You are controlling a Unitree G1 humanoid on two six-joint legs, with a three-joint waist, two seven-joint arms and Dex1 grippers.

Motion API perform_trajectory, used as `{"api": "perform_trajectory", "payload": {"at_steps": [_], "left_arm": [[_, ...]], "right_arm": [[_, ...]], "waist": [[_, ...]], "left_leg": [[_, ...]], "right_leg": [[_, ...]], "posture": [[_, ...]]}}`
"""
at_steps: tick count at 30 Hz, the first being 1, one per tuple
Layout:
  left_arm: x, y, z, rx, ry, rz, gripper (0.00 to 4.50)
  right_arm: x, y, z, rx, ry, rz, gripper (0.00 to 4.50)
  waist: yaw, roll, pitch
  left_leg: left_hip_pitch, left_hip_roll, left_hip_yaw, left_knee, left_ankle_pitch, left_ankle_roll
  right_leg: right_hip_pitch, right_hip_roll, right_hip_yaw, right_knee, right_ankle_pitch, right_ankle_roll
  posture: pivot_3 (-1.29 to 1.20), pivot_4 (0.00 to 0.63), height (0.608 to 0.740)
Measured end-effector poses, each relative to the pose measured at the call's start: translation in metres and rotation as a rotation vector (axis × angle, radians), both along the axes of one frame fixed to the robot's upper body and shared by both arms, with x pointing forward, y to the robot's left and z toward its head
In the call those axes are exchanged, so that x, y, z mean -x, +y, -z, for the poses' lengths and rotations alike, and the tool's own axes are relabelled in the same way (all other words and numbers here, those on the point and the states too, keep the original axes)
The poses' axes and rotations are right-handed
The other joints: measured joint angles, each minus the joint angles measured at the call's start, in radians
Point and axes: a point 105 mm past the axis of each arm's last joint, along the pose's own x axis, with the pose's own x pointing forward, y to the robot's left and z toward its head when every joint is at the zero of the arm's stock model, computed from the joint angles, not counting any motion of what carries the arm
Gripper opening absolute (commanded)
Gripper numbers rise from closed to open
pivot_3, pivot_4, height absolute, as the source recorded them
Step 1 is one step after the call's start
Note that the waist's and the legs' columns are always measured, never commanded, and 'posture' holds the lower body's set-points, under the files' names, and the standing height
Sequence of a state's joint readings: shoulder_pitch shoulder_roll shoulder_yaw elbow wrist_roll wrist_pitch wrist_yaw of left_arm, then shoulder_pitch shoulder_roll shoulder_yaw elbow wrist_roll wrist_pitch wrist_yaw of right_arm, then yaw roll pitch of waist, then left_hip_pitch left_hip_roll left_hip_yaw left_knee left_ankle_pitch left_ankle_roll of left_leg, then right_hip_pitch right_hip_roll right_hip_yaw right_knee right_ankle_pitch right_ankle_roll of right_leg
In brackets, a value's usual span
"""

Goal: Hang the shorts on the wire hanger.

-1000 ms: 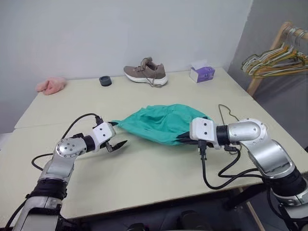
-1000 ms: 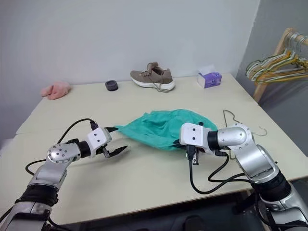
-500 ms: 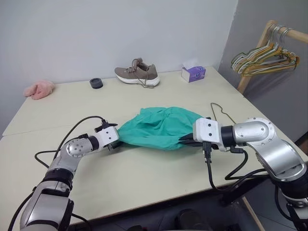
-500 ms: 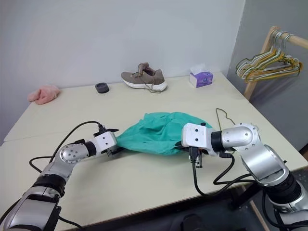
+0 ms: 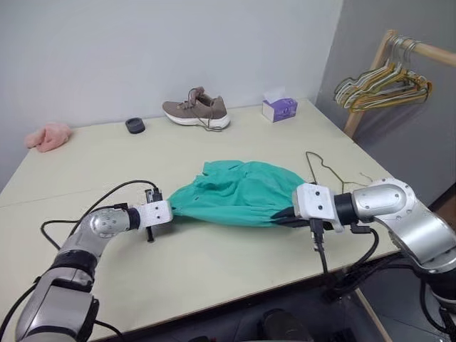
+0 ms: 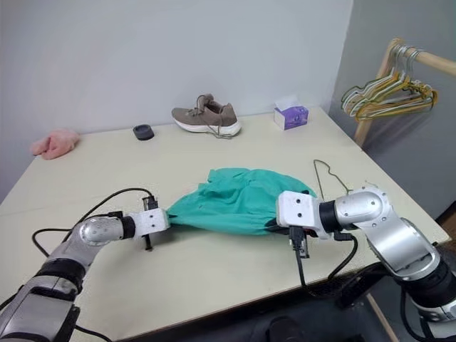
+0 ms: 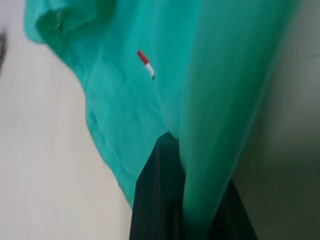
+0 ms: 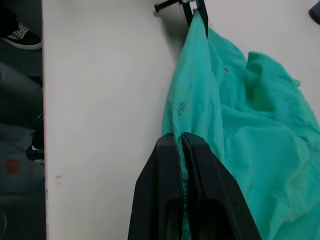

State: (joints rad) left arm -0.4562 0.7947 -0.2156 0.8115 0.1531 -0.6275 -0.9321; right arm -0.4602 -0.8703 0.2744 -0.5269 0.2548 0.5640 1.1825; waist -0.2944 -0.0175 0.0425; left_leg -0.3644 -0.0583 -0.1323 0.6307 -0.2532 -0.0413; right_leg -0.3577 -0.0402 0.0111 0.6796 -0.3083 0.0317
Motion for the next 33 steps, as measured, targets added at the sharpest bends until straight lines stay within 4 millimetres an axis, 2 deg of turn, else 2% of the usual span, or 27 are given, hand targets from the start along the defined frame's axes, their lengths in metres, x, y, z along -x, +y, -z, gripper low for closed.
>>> {"api": "perform_trajectory", "payload": {"at_steps": [3, 5, 8, 10, 13, 16, 18, 19, 20, 22, 23, 24, 26, 28, 29, 30, 32, 33], "left_arm": [[0.043, -0.005, -0.010, 0.105, 0.230, 0.051, 0.02], [0.062, -0.013, -0.030, 0.216, 0.370, 0.041, 0.02], [0.057, -0.032, -0.079, 0.351, 0.373, 0.053, 0.02], [0.042, -0.041, -0.106, 0.413, 0.311, 0.036, 0.02], [0.016, -0.053, -0.119, 0.494, 0.260, -0.018, 0.02], [-0.037, -0.061, -0.123, 0.603, 0.205, -0.167, 0.02], [-0.083, -0.057, -0.137, 0.634, 0.098, -0.331, 0.02], [-0.104, -0.050, -0.152, 0.643, 0.012, -0.426, 0.02], [-0.125, -0.038, -0.178, 0.658, -0.103, -0.535, 0.02], [-0.139, -0.025, -0.235, 0.694, -0.307, -0.615, 0.02], [-0.140, -0.021, -0.275, 0.706, -0.445, -0.623, 0.02], [-0.136, -0.019, -0.308, 0.715, -0.555, -0.608, 0.02], [-0.121, -0.014, -0.360, 0.669, -0.769, -0.551, 0.02], [-0.102, -0.010, -0.395, 0.584, -0.937, -0.481, 0.02], [-0.091, -0.010, -0.405, 0.509, -1.003, -0.424, 0.02], [-0.086, -0.011, -0.406, 0.459, -1.017, -0.384, 0.02], [-0.081, -0.013, -0.377, 0.332, -0.947, -0.290, 0.02], [-0.080, -0.012, -0.348, 0.262, -0.862, -0.255, 0.02]], "right_arm": [[0.002, -0.021, 0.001, 0.040, 0.108, -0.015, 0.00], [-0.008, -0.031, -0.004, 0.040, 0.148, -0.002, 0.00], [-0.045, -0.047, -0.019, 0.040, 0.102, 0.073, 0.00], [-0.076, -0.053, -0.022, 0.053, 0.058, 0.126, 0.00], [-0.121, -0.052, -0.018, 0.100, -0.024, 0.191, 0.00], [-0.171, -0.039, -0.023, 0.169, -0.198, 0.297, 0.00], [-0.196, -0.017, -0.047, 0.195, -0.392, 0.333, 0.00], [-0.205, -0.005, -0.065, 0.186, -0.499, 0.347, 0.00], [-0.213, 0.010, -0.091, 0.166, -0.625, 0.361, 0.00], [-0.214, 0.035, -0.138, 0.101, -0.823, 0.355, 0.00], [-0.211, 0.046, -0.171, 0.052, -0.952, 0.357, 0.00], [-0.205, 0.054, -0.198, 0.003, -1.047, 0.347, 0.00], [-0.190, 0.065, -0.237, -0.084, -1.209, 0.310, 0.00], [-0.179, 0.064, -0.260, -0.164, -1.301, 0.286, 0.00], [-0.174, 0.060, -0.263, -0.190, -1.328, 0.261, 0.00], [-0.173, 0.055, -0.260, -0.203, -1.330, 0.245, 0.00], [-0.173, 0.050, -0.233, -0.206, -1.289, 0.167, 0.00], [-0.172, 0.050, -0.210, -0.201, -1.247, 0.103, 0.00]], "waist": [[-0.006, 0.001, 0.001], [-0.002, 0.001, 0.002], [0.028, 0.006, 0.006], [0.047, 0.009, 0.009], [0.062, 0.014, 0.010], [0.073, 0.015, 0.011], [0.074, 0.014, 0.011], [0.072, 0.013, 0.011], [0.071, 0.010, 0.012], [0.055, 0.008, 0.010], [0.049, 0.008, 0.010], [0.044, 0.007, 0.010], [0.041, 0.007, 0.010], [0.043, 0.007, 0.009], [0.046, 0.007, 0.009], [0.048, 0.008, 0.009], [0.053, 0.011, 0.005], [0.053, 0.012, 0.002]], "left_leg": [[-0.001, 0.000, 0.000, 0.000, 0.000, 0.000], [0.000, 0.000, 0.001, 0.000, 0.000, 0.001], [0.005, 0.000, 0.001, 0.001, 0.001, 0.003], [0.014, 0.000, 0.001, 0.000, 0.002, 0.005], [0.020, 0.000, 0.000, -0.001, 0.003, 0.005], [0.016, 0.000, -0.001, 0.000, 0.006, 0.004], [0.008, 0.000, -0.002, 0.000, 0.010, -0.003], [-0.001, 0.000, -0.002, 0.001, 0.013, -0.008], [-0.009, -0.001, -0.001, 0.003, 0.015, -0.012], [-0.029, -0.002, 0.002, 0.006, 0.015, -0.012], [-0.038, -0.002, 0.003, 0.010, 0.015, -0.013], [-0.042, -0.002, 0.004, 0.009, 0.015, -0.013], [-0.043, -0.002, 0.004, 0.006, 0.013, -0.012], [-0.041, -0.003, 0.004, -0.004, 0.013, -0.013], [-0.040, -0.003, 0.004, -0.006, 0.013, -0.013], [-0.040, -0.003, 0.004, -0.006, 0.013, -0.013], [-0.034, -0.003, 0.005, -0.005, 0.012, -0.012], [-0.031, -0.003, 0.006, -0.003, 0.012, -0.011]], "right_leg": [[-0.001, 0.000, 0.002, 0.000, 0.000, -0.001], [-0.001, 0.000, 0.002, 0.001, -0.001, -0.001], [0.004, 0.000, 0.002, 0.001, 0.000, 0.000], [0.010, 0.001, 0.002, 0.001, 0.000, 0.000], [0.018, 0.002, 0.001, 0.002, 0.001, 0.000], [0.013, 0.004, 0.001, 0.003, 0.004, -0.003], [0.004, 0.004, 0.001, 0.004, 0.010, -0.008], [-0.005, 0.003, 0.002, 0.006, 0.013, -0.009], [-0.015, 0.002, 0.004, 0.009, 0.013, -0.009], [-0.036, 0.001, 0.007, 0.013, 0.013, -0.009], [-0.045, 0.000, 0.007, 0.017, 0.012, -0.008], [-0.051, 0.000, 0.010, 0.016, 0.012, -0.008], [-0.054, 0.000, 0.012, 0.015, 0.011, -0.007], [-0.055, 0.000, 0.013, 0.009, 0.011, -0.006], [-0.054, 0.000, 0.013, 0.007, 0.011, -0.007], [-0.054, 0.000, 0.013, 0.007, 0.011, -0.007], [-0.046, 0.001, 0.014, 0.009, 0.010, -0.006], [-0.043, 0.001, 0.017, 0.011, 0.010, -0.006]], "posture": [[-0.24, 0.000, 0.740], [-0.22, 0.000, 0.740], [-0.20, 0.000, 0.740], [-0.19, 0.000, 0.740], [-0.17, 0.000, 0.740], [-0.16, 0.000, 0.740], [-0.16, 0.000, 0.740], [-0.16, 0.000, 0.740], [-0.16, 0.000, 0.740], [-0.16, 0.000, 0.740], [-0.16, 0.000, 0.740], [-0.16, 0.000, 0.740], [-0.16, 0.000, 0.740], [-0.15, 0.000, 0.740], [-0.15, 0.000, 0.740], [-0.15, 0.000, 0.740], [-0.14, 0.000, 0.740], [-0.14, 0.000, 0.740]]}}
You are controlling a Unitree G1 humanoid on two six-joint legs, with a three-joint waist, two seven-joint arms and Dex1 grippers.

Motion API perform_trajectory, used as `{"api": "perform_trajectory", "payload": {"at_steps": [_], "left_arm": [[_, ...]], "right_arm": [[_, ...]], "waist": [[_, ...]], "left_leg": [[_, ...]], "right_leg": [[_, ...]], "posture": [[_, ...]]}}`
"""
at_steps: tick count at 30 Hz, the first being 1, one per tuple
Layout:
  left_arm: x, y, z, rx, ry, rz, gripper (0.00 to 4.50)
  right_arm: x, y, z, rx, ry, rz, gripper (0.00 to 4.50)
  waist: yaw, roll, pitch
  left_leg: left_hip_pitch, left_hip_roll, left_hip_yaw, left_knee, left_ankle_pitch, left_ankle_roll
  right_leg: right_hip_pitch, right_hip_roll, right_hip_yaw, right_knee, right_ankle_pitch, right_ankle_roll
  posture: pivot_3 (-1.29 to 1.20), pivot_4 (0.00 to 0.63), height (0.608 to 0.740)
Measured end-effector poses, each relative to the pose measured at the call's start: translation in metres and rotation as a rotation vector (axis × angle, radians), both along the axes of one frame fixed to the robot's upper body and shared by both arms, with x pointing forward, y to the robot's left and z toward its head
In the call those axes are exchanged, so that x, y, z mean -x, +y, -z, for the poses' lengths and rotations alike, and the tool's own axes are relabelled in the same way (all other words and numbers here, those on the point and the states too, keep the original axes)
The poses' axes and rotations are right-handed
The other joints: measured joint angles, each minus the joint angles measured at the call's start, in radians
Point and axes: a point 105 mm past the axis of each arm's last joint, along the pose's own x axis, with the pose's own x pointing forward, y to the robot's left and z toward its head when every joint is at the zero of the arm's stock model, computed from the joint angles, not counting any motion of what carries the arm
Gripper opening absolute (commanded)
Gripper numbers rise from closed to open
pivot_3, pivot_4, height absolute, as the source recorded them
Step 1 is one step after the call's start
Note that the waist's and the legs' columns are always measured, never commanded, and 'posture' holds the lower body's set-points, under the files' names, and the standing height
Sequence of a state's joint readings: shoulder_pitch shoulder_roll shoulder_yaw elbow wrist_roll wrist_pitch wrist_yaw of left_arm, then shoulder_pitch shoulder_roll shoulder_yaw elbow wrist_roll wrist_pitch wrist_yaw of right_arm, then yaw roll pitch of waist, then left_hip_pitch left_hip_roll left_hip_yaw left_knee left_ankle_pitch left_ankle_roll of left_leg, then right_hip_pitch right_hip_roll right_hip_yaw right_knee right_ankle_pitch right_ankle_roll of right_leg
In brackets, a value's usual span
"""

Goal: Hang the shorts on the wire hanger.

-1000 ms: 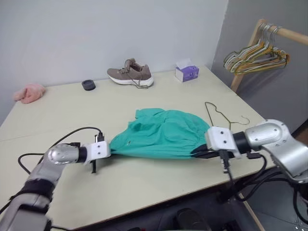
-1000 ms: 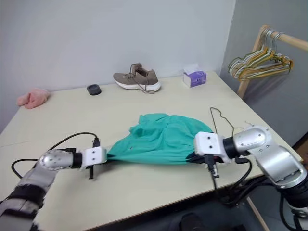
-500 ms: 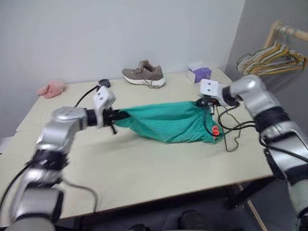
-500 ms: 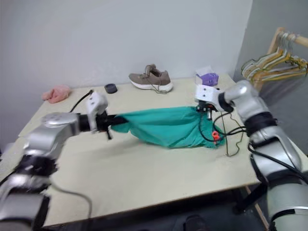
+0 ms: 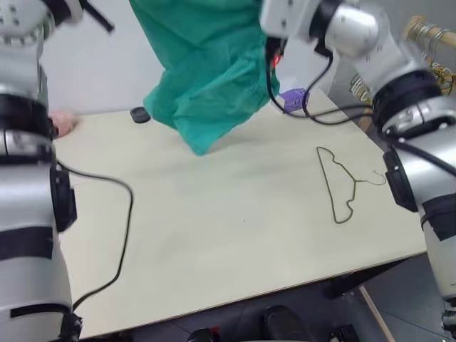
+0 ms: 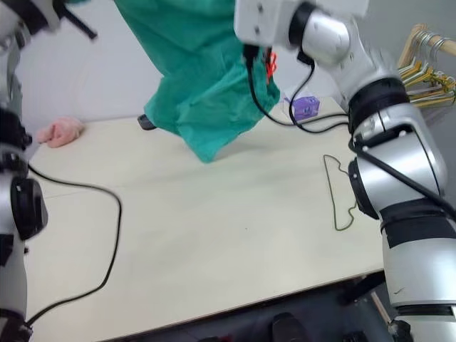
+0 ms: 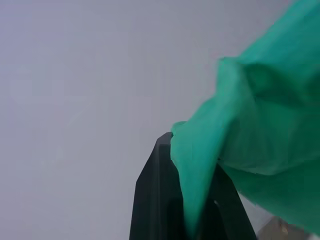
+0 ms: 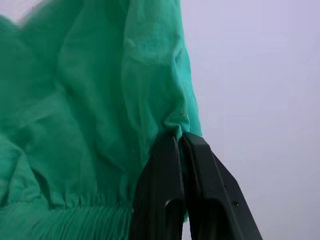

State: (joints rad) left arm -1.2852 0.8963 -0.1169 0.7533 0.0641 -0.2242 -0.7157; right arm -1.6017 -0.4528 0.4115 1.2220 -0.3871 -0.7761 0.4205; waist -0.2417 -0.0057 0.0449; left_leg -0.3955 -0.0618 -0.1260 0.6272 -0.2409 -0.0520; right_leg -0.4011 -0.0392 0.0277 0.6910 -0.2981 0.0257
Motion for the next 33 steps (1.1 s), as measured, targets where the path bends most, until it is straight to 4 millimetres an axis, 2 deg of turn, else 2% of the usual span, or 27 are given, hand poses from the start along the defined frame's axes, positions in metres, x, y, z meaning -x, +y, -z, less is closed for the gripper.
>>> {"api": "perform_trajectory", "payload": {"at_steps": [1, 3, 4, 6, 8, 9, 11, 13, 16, 17, 22, 33], "left_arm": [[0.001, 0.002, 0.037, -0.035, 0.121, 0.014, 0.02], [0.013, 0.006, 0.128, -0.040, 0.442, 0.049, 0.02], [0.032, 0.005, 0.180, -0.005, 0.635, 0.076, 0.02], [0.087, -0.004, 0.262, 0.101, 0.988, 0.140, 0.02], [0.136, -0.015, 0.303, 0.170, 1.235, 0.192, 0.02], [0.155, -0.018, 0.310, 0.184, 1.308, 0.210, 0.02], [0.181, -0.021, 0.307, 0.166, 1.380, 0.243, 0.02], [0.195, -0.021, 0.304, 0.149, 1.414, 0.256, 0.02], [0.213, -0.022, 0.311, 0.158, 1.491, 0.285, 0.02], [0.216, -0.023, 0.312, 0.157, 1.504, 0.297, 0.02], [0.220, -0.024, 0.311, 0.140, 1.528, 0.325, 0.02], [0.224, -0.039, 0.306, 0.128, 1.524, 0.406, 0.02]], "right_arm": [[0.001, -0.001, 0.028, 0.033, 0.056, -0.046, 0.00], [0.006, -0.007, 0.097, 0.098, 0.208, -0.122, 0.00], [0.013, -0.011, 0.136, 0.135, 0.302, -0.159, 0.00], [0.037, -0.020, 0.205, 0.203, 0.473, -0.233, 0.00], [0.062, -0.027, 0.252, 0.251, 0.611, -0.283, 0.00], [0.074, -0.026, 0.266, 0.280, 0.654, -0.316, 0.00], [0.096, -0.023, 0.276, 0.323, 0.698, -0.388, 0.00], [0.112, -0.028, 0.279, 0.365, 0.744, -0.420, 0.00], [0.133, -0.045, 0.290, 0.423, 0.887, -0.412, 0.00], [0.138, -0.051, 0.293, 0.435, 0.936, -0.404, 0.00], [0.156, -0.074, 0.295, 0.470, 1.119, -0.330, 0.00], [0.161, -0.077, 0.288, 0.432, 1.240, -0.269, 0.00]], "waist": [[-0.001, 0.000, -0.001], [-0.005, -0.001, 0.000], [-0.008, -0.002, 0.002], [-0.016, -0.003, 0.002], [-0.016, -0.003, 0.002], [-0.010, -0.004, 0.003], [0.006, -0.004, 0.003], [0.029, -0.003, 0.003], [0.067, -0.003, 0.004], [0.078, -0.004, 0.004], [0.105, -0.005, 0.004], [0.098, -0.005, 0.004]], "left_leg": [[0.006, 0.000, 0.001, 0.002, -0.002, 0.005], [0.022, 0.000, 0.004, 0.003, -0.003, 0.008], [0.025, 0.000, 0.004, 0.003, -0.002, 0.008], [0.031, 0.002, 0.004, 0.004, -0.002, 0.009], [0.031, 0.004, 0.004, 0.004, -0.002, 0.009], [0.031, 0.004, 0.004, 0.005, -0.002, 0.009], [0.033, 0.006, 0.004, 0.005, -0.002, 0.009], [0.041, 0.006, 0.004, 0.004, -0.002, 0.009], [0.053, 0.006, 0.004, 0.003, -0.004, 0.010], [0.053, 0.006, 0.004, 0.003, -0.004, 0.010], [0.054, 0.005, 0.004, 0.004, -0.004, 0.010], [0.050, 0.008, 0.005, 0.002, -0.007, 0.009]], "right_leg": [[0.006, 0.001, 0.002, 0.003, 0.000, 0.000], [0.019, 0.002, 0.006, 0.007, 0.000, 0.001], [0.021, 0.003, 0.007, 0.008, 0.000, 0.001], [0.024, 0.005, 0.010, 0.010, 0.001, 0.000], [0.022, 0.006, 0.010, 0.012, 0.001, -0.001], [0.022, 0.007, 0.010, 0.014, 0.001, -0.002], [0.025, 0.008, 0.008, 0.014, -0.002, -0.001], [0.033, 0.008, 0.007, 0.011, -0.004, -0.002], [0.049, 0.008, 0.005, 0.003, -0.008, -0.007], [0.051, 0.008, 0.006, 0.002, -0.010, -0.010], [0.051, 0.008, 0.008, 0.001, -0.010, -0.010], [0.049, 0.011, 0.007, -0.006, -0.006, -0.003]], "posture": [[-0.14, 0.000, 0.740], [-0.14, 0.000, 0.740], [-0.14, 0.000, 0.740], [-0.14, 0.000, 0.740], [-0.14, 0.000, 0.740], [-0.14, 0.000, 0.740], [-0.14, 0.000, 0.740], [-0.15, 0.000, 0.740], [-0.16, 0.000, 0.740], [-0.16, 0.000, 0.740], [-0.16, 0.000, 0.740], [-0.19, 0.000, 0.740]]}}
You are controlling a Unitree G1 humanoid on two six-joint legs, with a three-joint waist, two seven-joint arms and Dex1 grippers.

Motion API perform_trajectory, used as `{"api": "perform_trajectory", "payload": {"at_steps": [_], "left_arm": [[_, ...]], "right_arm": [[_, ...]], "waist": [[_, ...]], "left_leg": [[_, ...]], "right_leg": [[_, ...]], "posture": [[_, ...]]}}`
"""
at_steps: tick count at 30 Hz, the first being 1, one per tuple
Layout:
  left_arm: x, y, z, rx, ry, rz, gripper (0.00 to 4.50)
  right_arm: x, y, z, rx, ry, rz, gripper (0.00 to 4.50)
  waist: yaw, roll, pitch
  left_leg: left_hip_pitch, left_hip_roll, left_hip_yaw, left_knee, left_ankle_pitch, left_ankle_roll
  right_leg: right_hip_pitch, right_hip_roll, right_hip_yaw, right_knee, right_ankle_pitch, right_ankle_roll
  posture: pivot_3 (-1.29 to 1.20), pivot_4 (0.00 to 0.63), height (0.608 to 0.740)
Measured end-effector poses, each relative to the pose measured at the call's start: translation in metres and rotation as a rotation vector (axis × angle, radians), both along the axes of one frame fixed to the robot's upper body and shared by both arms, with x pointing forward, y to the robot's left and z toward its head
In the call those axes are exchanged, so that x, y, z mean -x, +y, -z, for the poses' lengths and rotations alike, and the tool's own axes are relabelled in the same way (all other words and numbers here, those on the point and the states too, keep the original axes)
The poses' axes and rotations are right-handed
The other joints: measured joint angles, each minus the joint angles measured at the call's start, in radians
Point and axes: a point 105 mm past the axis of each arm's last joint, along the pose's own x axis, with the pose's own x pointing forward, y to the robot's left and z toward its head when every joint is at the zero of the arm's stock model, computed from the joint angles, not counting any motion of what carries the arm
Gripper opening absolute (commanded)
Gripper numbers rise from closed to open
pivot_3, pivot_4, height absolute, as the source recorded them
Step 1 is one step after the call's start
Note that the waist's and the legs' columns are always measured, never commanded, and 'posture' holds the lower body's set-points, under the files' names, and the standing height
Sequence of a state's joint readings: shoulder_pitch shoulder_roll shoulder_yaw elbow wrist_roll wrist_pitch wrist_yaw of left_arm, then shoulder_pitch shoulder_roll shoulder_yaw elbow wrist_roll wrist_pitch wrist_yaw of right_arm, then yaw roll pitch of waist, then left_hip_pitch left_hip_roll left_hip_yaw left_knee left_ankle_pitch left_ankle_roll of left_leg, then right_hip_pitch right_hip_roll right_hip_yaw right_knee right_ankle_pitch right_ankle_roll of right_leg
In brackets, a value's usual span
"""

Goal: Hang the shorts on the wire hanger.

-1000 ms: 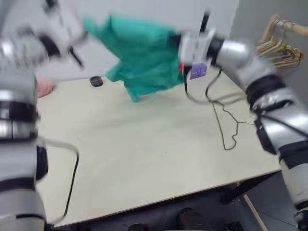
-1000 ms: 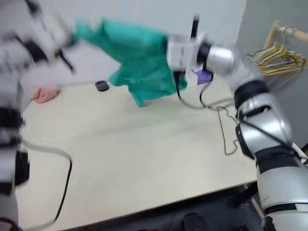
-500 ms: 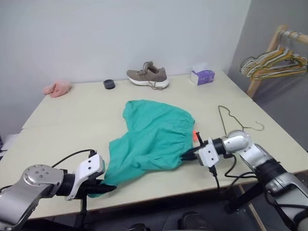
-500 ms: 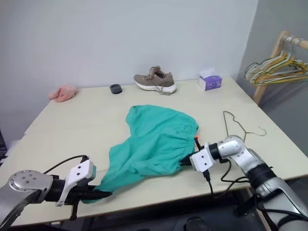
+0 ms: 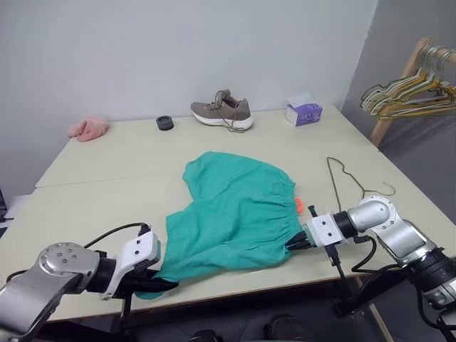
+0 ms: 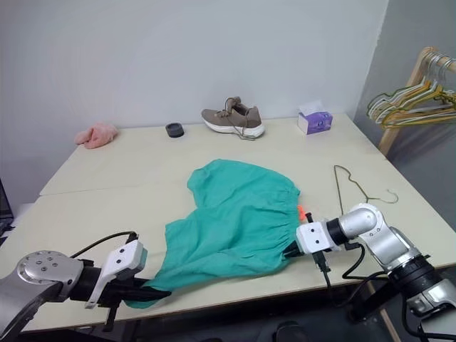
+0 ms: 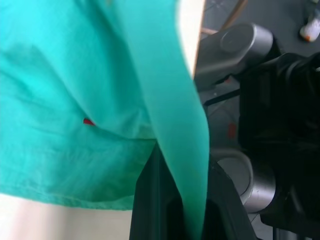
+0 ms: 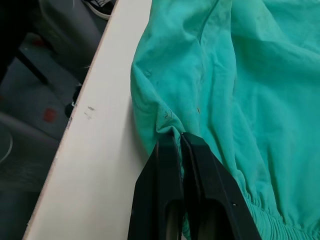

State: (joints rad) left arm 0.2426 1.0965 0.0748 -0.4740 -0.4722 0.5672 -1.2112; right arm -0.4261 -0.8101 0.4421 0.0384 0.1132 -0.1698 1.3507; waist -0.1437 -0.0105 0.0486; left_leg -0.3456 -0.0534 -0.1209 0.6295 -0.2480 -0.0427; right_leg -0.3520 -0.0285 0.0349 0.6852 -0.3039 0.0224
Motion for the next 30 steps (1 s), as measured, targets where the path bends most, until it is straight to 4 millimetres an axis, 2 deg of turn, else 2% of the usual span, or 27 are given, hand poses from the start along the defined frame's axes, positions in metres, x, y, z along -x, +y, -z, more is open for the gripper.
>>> {"api": "perform_trajectory", "payload": {"at_steps": [4, 13, 14, 15, 16, 20, 23, 27, 30], "left_arm": [[0.007, -0.002, 0.004, 0.022, 0.044, -0.009, 0.94], [0.023, -0.007, 0.006, 0.067, 0.105, 0.046, 3.74], [0.024, -0.007, 0.005, 0.072, 0.106, 0.052, 4.05], [0.024, -0.007, 0.004, 0.078, 0.105, 0.052, 4.36], [0.023, -0.008, 0.002, 0.099, 0.101, 0.047, 4.46], [0.009, -0.014, -0.010, 0.193, 0.037, 0.017, 4.46], [-0.017, -0.018, -0.026, 0.281, -0.075, -0.057, 4.46], [-0.049, -0.022, -0.043, 0.332, -0.260, -0.123, 4.46], [-0.070, -0.030, -0.066, 0.372, -0.387, -0.123, 4.46]], "right_arm": [[0.004, -0.003, 0.001, 0.029, 0.025, -0.007, 1.12], [0.009, -0.021, -0.008, 0.089, 0.056, -0.021, 4.32], [0.008, -0.022, -0.011, 0.086, 0.057, -0.013, 4.50], [0.007, -0.022, -0.013, 0.080, 0.058, -0.001, 4.50], [0.005, -0.023, -0.017, 0.063, 0.063, 0.019, 4.50], [-0.013, -0.026, -0.041, -0.073, 0.031, 0.187, 4.50], [-0.031, -0.030, -0.055, -0.215, 0.003, 0.363, 4.50], [-0.052, -0.047, -0.058, -0.378, -0.027, 0.654, 4.50], [-0.066, -0.072, -0.049, -0.442, -0.056, 0.948, 4.50]], "waist": [[0.000, 0.000, 0.000], [0.001, 0.000, 0.001], [0.001, 0.000, 0.001], [0.001, 0.000, 0.001], [0.001, 0.001, 0.001], [0.001, 0.000, 0.001], [0.002, -0.001, 0.001], [0.005, -0.002, 0.000], [0.001, -0.003, -0.001]], "left_leg": [[-0.001, 0.000, 0.001, 0.000, -0.002, 0.001], [-0.001, 0.001, 0.003, 0.000, -0.003, 0.002], [-0.001, 0.001, 0.003, 0.000, -0.003, 0.002], [-0.001, 0.001, 0.003, 0.000, -0.003, 0.002], [-0.001, 0.001, 0.003, 0.000, -0.003, 0.002], [-0.001, 0.002, 0.004, 0.000, -0.003, 0.002], [-0.001, 0.002, 0.004, 0.000, -0.003, 0.002], [-0.002, 0.001, 0.005, 0.001, -0.003, 0.002], [-0.002, 0.001, 0.007, 0.001, -0.003, 0.002]], "right_leg": [[0.000, 0.000, 0.001, -0.004, 0.001, 0.001], [0.000, 0.000, 0.001, -0.005, 0.000, 0.001], [0.000, 0.001, 0.002, -0.005, 0.000, 0.001], [0.000, 0.001, 0.002, -0.005, 0.000, 0.001], [0.000, 0.001, 0.002, -0.005, 0.000, 0.001], [0.000, 0.001, 0.002, -0.005, 0.001, 0.001], [0.000, 0.001, 0.002, -0.005, 0.001, 0.002], [0.000, 0.001, 0.004, -0.006, 0.001, 0.002], [-0.001, 0.001, 0.006, -0.006, 0.002, 0.003]], "posture": [[-0.19, 0.000, 0.740], [-0.20, 0.000, 0.740], [-0.20, 0.000, 0.740], [-0.20, 0.000, 0.740], [-0.20, 0.000, 0.740], [-0.21, 0.000, 0.740], [-0.22, 0.000, 0.740], [-0.24, 0.000, 0.740], [-0.26, 0.000, 0.740]]}}
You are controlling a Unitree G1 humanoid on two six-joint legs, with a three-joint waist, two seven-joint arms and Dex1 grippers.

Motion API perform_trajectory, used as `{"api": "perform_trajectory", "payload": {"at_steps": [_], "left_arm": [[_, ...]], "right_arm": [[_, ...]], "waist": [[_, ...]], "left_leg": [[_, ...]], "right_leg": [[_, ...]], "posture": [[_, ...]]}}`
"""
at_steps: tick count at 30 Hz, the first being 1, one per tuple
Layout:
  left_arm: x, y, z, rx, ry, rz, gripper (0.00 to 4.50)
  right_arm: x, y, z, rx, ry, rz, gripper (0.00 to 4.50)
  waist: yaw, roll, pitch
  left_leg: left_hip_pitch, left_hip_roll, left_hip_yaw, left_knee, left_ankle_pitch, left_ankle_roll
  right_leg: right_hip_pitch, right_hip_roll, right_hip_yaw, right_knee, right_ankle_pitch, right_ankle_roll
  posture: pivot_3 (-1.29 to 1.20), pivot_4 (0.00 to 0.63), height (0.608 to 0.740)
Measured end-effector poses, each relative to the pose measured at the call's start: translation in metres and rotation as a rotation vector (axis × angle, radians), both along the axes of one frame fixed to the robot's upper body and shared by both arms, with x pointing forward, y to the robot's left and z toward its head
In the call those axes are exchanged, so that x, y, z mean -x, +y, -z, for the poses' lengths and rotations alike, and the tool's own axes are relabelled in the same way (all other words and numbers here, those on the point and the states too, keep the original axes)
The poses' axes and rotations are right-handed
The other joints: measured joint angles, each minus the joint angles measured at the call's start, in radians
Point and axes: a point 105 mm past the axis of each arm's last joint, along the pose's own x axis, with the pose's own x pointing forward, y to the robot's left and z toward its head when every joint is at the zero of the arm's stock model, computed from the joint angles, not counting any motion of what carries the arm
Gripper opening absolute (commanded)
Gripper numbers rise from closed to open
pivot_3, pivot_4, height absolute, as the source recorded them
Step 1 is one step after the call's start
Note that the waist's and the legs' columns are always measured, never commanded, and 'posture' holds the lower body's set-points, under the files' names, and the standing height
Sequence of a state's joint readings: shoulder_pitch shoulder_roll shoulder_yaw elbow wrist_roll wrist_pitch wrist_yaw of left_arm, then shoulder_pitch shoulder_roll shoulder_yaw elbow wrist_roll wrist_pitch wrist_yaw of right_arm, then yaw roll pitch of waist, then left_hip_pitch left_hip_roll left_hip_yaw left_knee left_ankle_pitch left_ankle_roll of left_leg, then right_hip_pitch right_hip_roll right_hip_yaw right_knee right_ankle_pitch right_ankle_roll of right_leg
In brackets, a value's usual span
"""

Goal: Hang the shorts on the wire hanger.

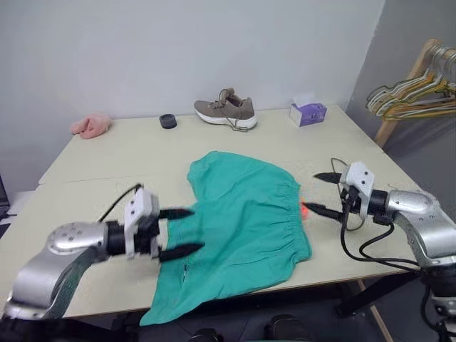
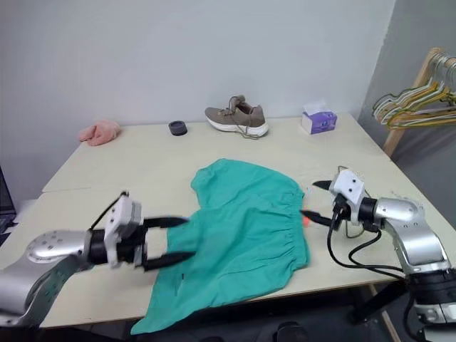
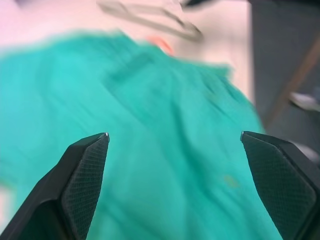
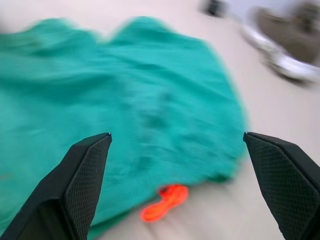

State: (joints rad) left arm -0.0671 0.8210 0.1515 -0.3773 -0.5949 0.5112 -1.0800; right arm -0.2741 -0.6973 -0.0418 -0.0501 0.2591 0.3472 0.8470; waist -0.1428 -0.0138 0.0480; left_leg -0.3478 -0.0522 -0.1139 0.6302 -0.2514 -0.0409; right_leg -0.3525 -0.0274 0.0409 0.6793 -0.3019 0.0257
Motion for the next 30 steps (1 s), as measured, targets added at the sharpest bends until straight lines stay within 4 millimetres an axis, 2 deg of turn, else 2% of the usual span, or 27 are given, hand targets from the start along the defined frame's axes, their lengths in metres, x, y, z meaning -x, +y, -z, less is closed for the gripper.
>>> {"api": "perform_trajectory", "payload": {"at_steps": [2, 5, 8, 11, 14, 19, 30], "left_arm": [[-0.006, -0.004, -0.009, 0.001, -0.030, 0.021, 4.46], [-0.014, -0.009, -0.011, -0.010, -0.036, 0.054, 4.46], [-0.022, -0.013, -0.011, -0.038, -0.041, 0.085, 4.46], [-0.026, -0.024, -0.018, -0.046, -0.069, 0.136, 4.46], [-0.027, -0.031, -0.023, -0.049, -0.089, 0.161, 4.46], [-0.027, -0.035, -0.020, -0.051, -0.079, 0.176, 4.46], [-0.029, -0.034, -0.019, -0.062, -0.087, 0.162, 4.50]], "right_arm": [[-0.008, -0.019, 0.009, -0.030, 0.018, 0.206, 4.50], [-0.013, -0.040, 0.024, -0.025, 0.048, 0.427, 4.50], [-0.013, -0.055, 0.041, -0.010, 0.116, 0.564, 4.50], [-0.009, -0.066, 0.062, 0.006, 0.214, 0.632, 4.50], [-0.006, -0.070, 0.077, 0.019, 0.286, 0.650, 4.50], [-0.016, -0.066, 0.081, -0.003, 0.368, 0.614, 4.50], [-0.028, -0.077, 0.093, 0.075, 0.510, 0.523, 0.93]], "waist": [[-0.005, 0.000, 0.000], [-0.028, 0.001, 0.000], [-0.052, 0.001, 0.000], [-0.067, 0.001, 0.000], [-0.087, 0.001, 0.000], [-0.114, -0.001, -0.002], [-0.107, -0.021, -0.016]], "left_leg": [[0.000, 0.000, 0.002, 0.000, 0.000, 0.000], [0.000, 0.000, 0.003, 0.000, 0.000, 0.000], [0.000, 0.001, 0.003, 0.000, 0.000, 0.000], [0.000, 0.001, 0.004, 0.000, 0.000, 0.001], [0.000, 0.002, 0.005, 0.000, -0.001, 0.001], [0.002, 0.006, 0.005, 0.000, -0.001, 0.001], [0.004, 0.007, 0.002, 0.001, -0.001, 0.001]], "right_leg": [[0.000, 0.000, 0.001, 0.000, 0.000, 0.000], [-0.001, 0.001, 0.003, 0.000, 0.000, 0.001], [-0.001, 0.003, 0.003, 0.000, 0.001, 0.001], [-0.001, 0.003, 0.004, -0.001, 0.001, 0.001], [-0.001, 0.004, 0.004, -0.001, 0.001, 0.002], [0.001, 0.007, 0.003, -0.001, 0.001, 0.003], [0.009, 0.008, 0.001, -0.010, 0.003, 0.004]], "posture": [[-0.27, 0.000, 0.740], [-0.29, 0.000, 0.740], [-0.30, 0.000, 0.740], [-0.30, 0.000, 0.740], [-0.30, 0.000, 0.740], [-0.30, 0.000, 0.740], [-0.28, 0.000, 0.740]]}}
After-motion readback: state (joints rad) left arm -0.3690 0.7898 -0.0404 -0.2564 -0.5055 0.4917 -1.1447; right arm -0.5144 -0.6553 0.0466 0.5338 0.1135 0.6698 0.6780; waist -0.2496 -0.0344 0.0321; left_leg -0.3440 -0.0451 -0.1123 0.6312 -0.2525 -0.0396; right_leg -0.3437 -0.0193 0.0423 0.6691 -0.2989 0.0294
